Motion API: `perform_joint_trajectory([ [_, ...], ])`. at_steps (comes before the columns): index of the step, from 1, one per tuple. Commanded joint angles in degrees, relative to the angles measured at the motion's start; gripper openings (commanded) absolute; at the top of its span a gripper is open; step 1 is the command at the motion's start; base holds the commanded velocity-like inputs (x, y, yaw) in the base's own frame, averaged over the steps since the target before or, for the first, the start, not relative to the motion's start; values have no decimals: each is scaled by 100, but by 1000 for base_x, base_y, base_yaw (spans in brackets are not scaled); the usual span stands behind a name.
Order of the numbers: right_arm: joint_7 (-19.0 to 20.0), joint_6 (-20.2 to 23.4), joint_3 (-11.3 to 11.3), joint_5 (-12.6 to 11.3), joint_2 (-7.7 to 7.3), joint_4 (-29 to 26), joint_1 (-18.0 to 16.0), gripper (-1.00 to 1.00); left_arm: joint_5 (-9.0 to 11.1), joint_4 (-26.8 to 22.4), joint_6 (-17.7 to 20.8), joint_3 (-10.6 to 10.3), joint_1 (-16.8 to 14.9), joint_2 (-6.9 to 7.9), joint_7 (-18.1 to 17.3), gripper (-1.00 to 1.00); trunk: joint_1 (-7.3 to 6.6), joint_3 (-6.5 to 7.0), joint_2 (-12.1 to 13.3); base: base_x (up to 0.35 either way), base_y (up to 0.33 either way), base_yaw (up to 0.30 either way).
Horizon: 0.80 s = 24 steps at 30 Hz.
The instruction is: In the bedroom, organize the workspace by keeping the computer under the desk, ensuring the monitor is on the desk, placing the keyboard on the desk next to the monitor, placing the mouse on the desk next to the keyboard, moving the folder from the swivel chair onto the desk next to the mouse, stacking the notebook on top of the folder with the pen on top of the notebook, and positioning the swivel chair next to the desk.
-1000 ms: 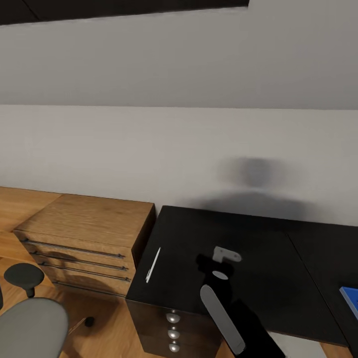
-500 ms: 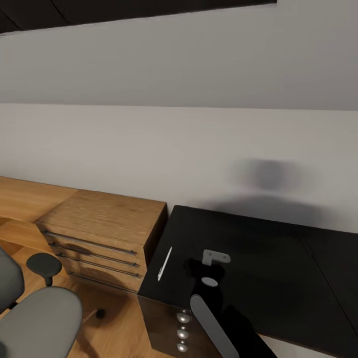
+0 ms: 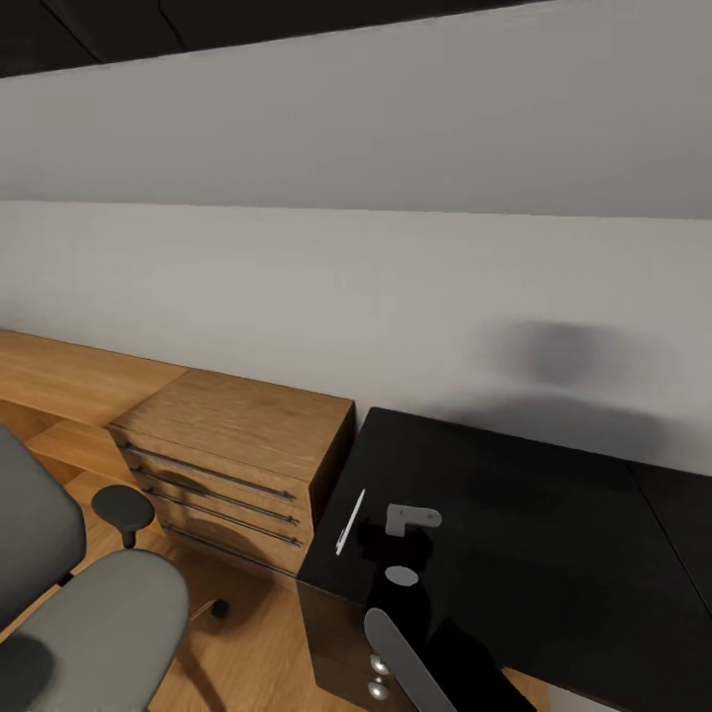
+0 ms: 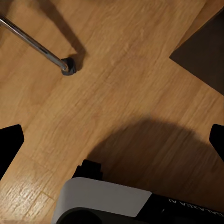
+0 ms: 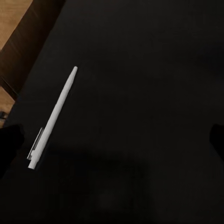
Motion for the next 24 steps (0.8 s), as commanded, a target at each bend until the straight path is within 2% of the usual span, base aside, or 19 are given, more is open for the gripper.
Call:
perform_joint_trajectory([
  [1, -6, 80, -27, -56, 32, 27, -40, 100, 56, 35, -50, 9, 1, -29, 10, 100, 0, -6, -4, 0, 0, 0],
  [5, 122, 207, -155, -185, 161, 155, -169, 100, 47, 144, -179, 10, -3, -42, 10, 100, 0, -6, -4, 0, 0, 0],
  [6, 154, 238, -187, -150, 193, 187, -201, 100, 45, 110, -211, 10, -5, -45, 10, 100, 0, -6, -4, 0, 0, 0],
  [8, 212, 172, -230, -85, 156, 251, -266, 100, 42, 45, -275, 10, -9, -66, 11, 100, 0, -6, -4, 0, 0, 0],
  [15, -15, 17, -4, 139, 47, 88, -102, 100, 39, -57, -194, 10, -14, -95, 10, 100, 0, -6, -4, 0, 0, 0],
  [20, -176, 2, 143, 153, 34, -72, 59, 100, 38, -65, -181, 10, -13, -99, 10, 100, 0, -6, -4, 0, 0, 0],
  [24, -255, -2, 154, 157, 31, -200, 112, 100, 38, -68, -192, 10, -13, -99, 10, 100, 0, -6, -4, 0, 0, 0],
])
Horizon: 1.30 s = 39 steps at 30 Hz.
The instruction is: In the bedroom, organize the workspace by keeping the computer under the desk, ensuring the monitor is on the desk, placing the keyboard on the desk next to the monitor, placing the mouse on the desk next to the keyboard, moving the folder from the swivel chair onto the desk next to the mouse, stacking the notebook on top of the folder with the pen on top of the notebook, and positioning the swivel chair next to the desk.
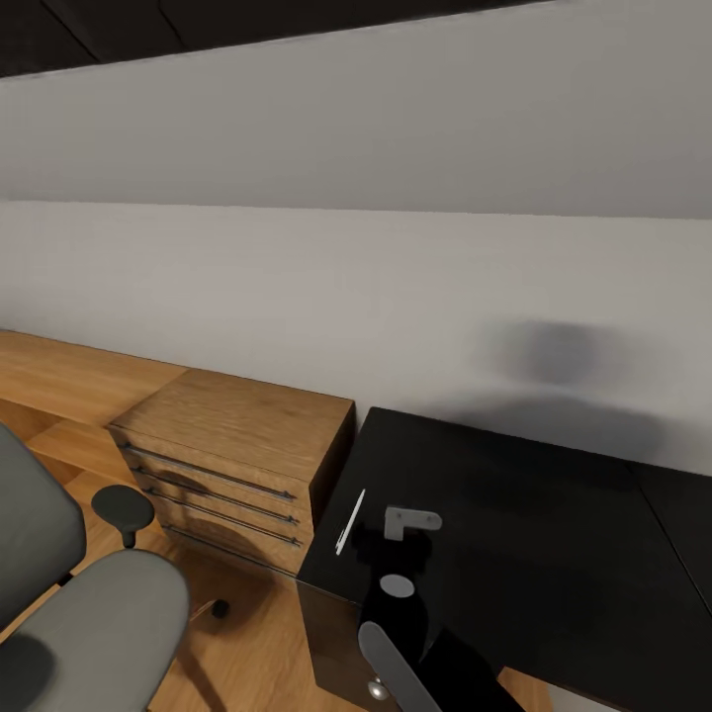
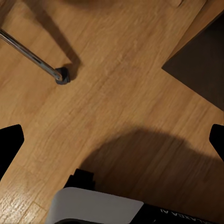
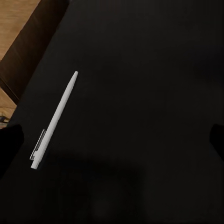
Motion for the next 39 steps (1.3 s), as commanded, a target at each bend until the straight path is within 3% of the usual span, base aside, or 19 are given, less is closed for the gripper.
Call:
perform_joint_trajectory([
  [1, -40, 50, 7, -21, -1, -40, -6, 100, 30, 2, -23, 2, -5, -2, 10, 100, 0, -6, -4, 0, 0, 0],
  [9, -43, 50, 9, -21, -2, -295, -3, 100, 30, 1, -130, 2, -5, -2, 8, 100, 0, -6, -4, 0, 0, 0],
  [30, -28, 59, 23, -29, -2, -295, -3, 100, 30, 1, -161, 2, -4, -2, 16, 100, 0, -6, -4, 0, 0, 0],
  [39, -24, 58, 43, -29, 4, -289, -3, 100, 30, 1, -161, 2, -9, -2, 27, 100, 198, -168, -365, 0, 0, 80],
])
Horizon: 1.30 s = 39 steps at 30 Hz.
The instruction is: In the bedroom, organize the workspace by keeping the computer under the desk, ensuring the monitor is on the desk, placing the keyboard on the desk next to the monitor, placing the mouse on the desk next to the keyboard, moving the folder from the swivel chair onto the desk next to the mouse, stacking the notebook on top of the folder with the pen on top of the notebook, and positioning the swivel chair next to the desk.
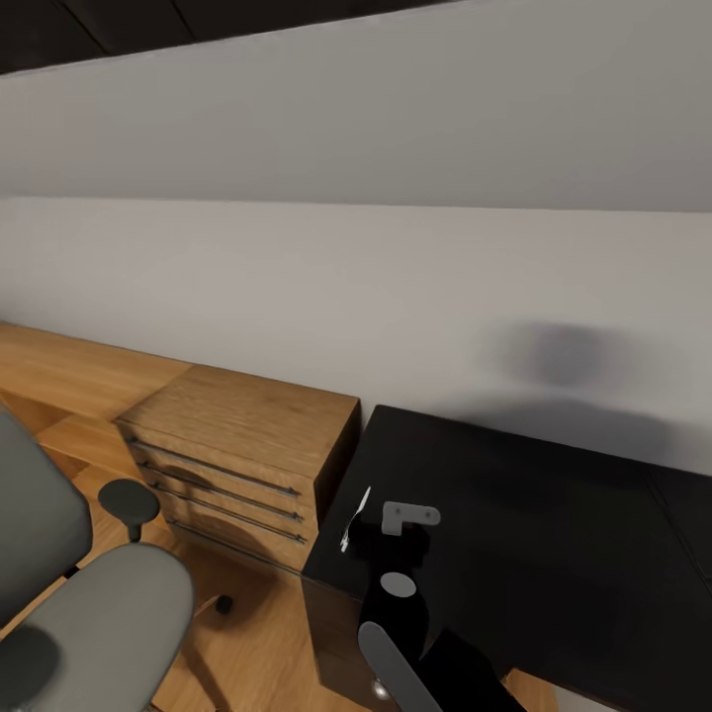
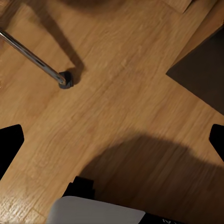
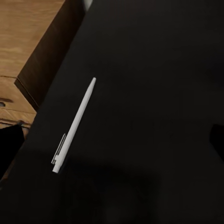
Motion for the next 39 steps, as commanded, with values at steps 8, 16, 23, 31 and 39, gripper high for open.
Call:
perform_joint_trajectory([
  [8, -11, 45, 7, -29, 2, 2, -7, 100, 30, 11, -17, 2, -4, -2, 4, 100, 176, -150, -326, 0, 0, 91],
  [16, -12, 57, 7, -35, 7, 12, -6, 100, 30, 12, -17, 2, -2, -2, 2, 100, 352, -294, -647, 0, 0, 8],
  [23, -14, 50, 7, -30, 5, 3, -5, 100, 30, 12, -17, 2, -7, -2, 2, 100, 506, -419, -928, 0, 0, 46],
  [31, -14, 50, 16, -30, 2, 3, -5, 100, 30, 12, -17, 2, -7, -10, 2, 100, 682, -563, -1248, 0, 0, 251],
  [39, -6, 50, 8, -30, 2, 6, -5, 100, 30, 12, -17, 2, -6, -11, 2, 100, 682, -563, -1248, 0, 0, 60],
])
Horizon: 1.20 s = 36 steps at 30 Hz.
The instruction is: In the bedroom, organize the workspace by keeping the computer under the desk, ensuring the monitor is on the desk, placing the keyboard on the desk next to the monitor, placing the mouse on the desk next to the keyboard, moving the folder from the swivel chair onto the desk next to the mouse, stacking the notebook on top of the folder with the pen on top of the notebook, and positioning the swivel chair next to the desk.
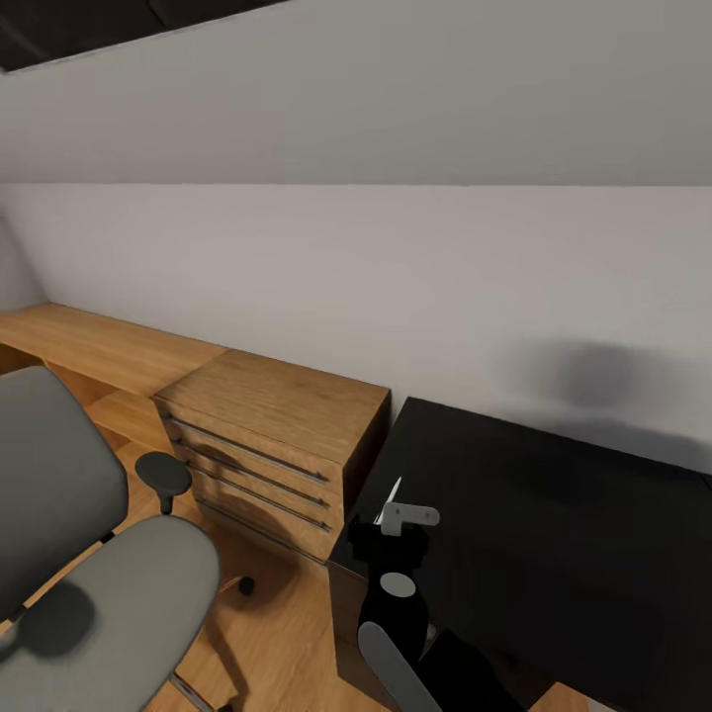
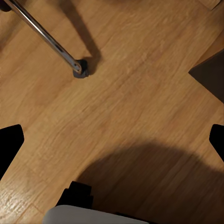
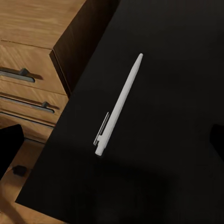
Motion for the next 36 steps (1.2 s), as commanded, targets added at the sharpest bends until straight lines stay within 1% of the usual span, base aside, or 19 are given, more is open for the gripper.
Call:
perform_joint_trajectory([
  [1, -39, 50, 2, -21, -1, -4, -7, 100, 30, 2, -17, 2, -1, -2, 10, 100, 0, -5, -3, 0, 0, 6],
  [12, -24, 40, -2, -16, -1, 34, -7, 100, 24, 8, -11, -4, -1, -2, 4, 100, 0, -5, -3, 0, 0, 2],
  [16, 281, 5, -29, 71, 85, 534, -71, 100, 18, 13, -9, -7, -3, -2, 2, 100, 0, -5, -3, 0, 0, 0],
  [20, 618, -11, -52, 299, 207, 979, -397, 100, 14, 20, -8, -7, -3, -2, 3, 100, 0, -5, -3, 0, 0, 0],
  [21, 765, -41, -60, 420, 259, 1279, -616, 100, 14, 23, -8, -7, -3, -2, 6, 100, 0, -5, -3, 0, 0, 0],
  [24, 917, -144, -71, 551, 335, 1766, -932, 100, 13, 26, -8, -7, -3, -5, 8, 100, 0, -5, -3, 0, 0, 0],
  [30, 1042, -446, -94, 649, 410, 2492, -1482, 100, 13, 28, -8, -7, -3, -9, 9, 100, 0, -5, -3, 0, 0, 0],
  [36, 1084, -754, -152, 673, 410, 2877, -1740, 100, 12, 28, -8, -7, -3, -11, 10, 100, 0, -5, -3, 0, 0, 0],
])
